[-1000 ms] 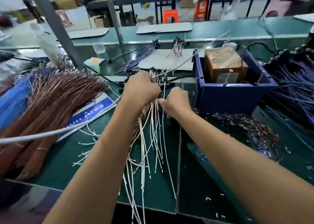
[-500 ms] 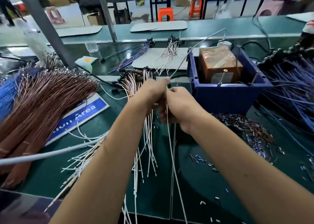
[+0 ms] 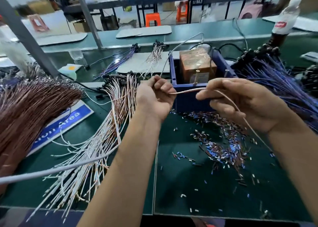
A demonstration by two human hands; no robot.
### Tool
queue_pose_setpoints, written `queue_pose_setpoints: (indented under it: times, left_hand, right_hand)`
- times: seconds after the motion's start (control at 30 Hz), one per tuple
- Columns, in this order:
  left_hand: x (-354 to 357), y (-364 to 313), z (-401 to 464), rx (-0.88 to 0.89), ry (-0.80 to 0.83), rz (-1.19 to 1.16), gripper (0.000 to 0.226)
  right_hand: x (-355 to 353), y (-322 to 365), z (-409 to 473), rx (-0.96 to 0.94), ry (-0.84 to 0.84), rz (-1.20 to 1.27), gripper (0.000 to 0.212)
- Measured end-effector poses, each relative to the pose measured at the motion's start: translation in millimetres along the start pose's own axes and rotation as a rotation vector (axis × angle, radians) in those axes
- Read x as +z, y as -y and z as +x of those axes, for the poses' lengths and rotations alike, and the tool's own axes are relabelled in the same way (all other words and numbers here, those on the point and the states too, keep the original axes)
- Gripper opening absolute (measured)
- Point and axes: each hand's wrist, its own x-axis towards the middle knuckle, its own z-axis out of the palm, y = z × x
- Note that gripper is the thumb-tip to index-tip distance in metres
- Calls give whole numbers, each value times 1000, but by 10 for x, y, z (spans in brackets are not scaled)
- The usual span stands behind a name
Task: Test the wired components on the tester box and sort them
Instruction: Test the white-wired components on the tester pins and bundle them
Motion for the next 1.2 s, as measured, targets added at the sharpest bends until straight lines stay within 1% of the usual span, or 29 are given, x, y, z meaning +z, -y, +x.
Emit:
queue_pose_setpoints:
  times: [0.03,0.07,0.1,0.13,0.23,0.27,0.3,0.33,0.4,0.47,0.5,0.57,0.6,0.7,0.8,0.87,0.93,1.03,1.07,1.2]
  left_hand:
    - [18,57,-42,82,41,20,39]
    - [38,133,-86,190,88,89,37]
    - [40,208,-116,330,131,210,34]
    - [30,295,-140,493,173,382,32]
    - [-31,571,-142,981,257,1020,26]
    - [-67,645,-115,1091,284,1216,24]
    - [-110,709,-82,1161,318,1371,21]
    - [-148,765,-42,1189,349,1480,17]
    - [-234,840,24,1167,385,1577,10]
    - [-341,889,83,1098,399,1641,5]
    - [-390,916,108,1059,395,1674,9]
    - [-465,924,154,1022,389,1702,20]
    - [-491,909,176,1027,383,1699,21]
    - [-557,846,235,1080,358,1680,9]
    - [-608,804,245,1048,317,1625,7]
    - [-607,796,236,1029,314,1610,9]
    - [-597,794,235,1010,332,1600,9]
    - [-574,808,219,986,333,1624,29]
    - [-567,813,213,975,336,1631,32]
    - [-549,829,208,921,367,1636,30]
  right_hand:
    - [-66,-31,-37,-22,19,89,39]
    - [-123,-62,-70,-50,35,152,38]
    - [-169,-103,-88,-78,48,183,38]
    - [-210,-145,-100,-100,49,174,39]
    - [-299,-232,-110,-128,-13,8,33]
    - [-314,-254,-100,-134,-48,-32,31]
    - [-326,-279,-81,-142,-98,-63,27]
    - [-337,-300,-62,-152,-163,-91,24]
    - [-351,-355,-30,-177,-305,-155,23]
    - [-369,-416,-11,-195,-422,-251,23]
    - [-390,-441,-11,-190,-470,-297,23]
    - [-427,-473,-2,-171,-537,-371,21]
    - [-435,-486,3,-164,-558,-393,19]
    - [-444,-517,15,-167,-622,-384,10]
    - [-469,-540,9,-194,-656,-355,4]
    - [-498,-548,-3,-208,-656,-349,5]
    - [-515,-564,-10,-221,-648,-398,8]
    - [-514,-608,-9,-256,-656,-529,13]
    - [-516,-621,-9,-264,-664,-547,14]
    - [-514,-654,0,-278,-671,-547,17]
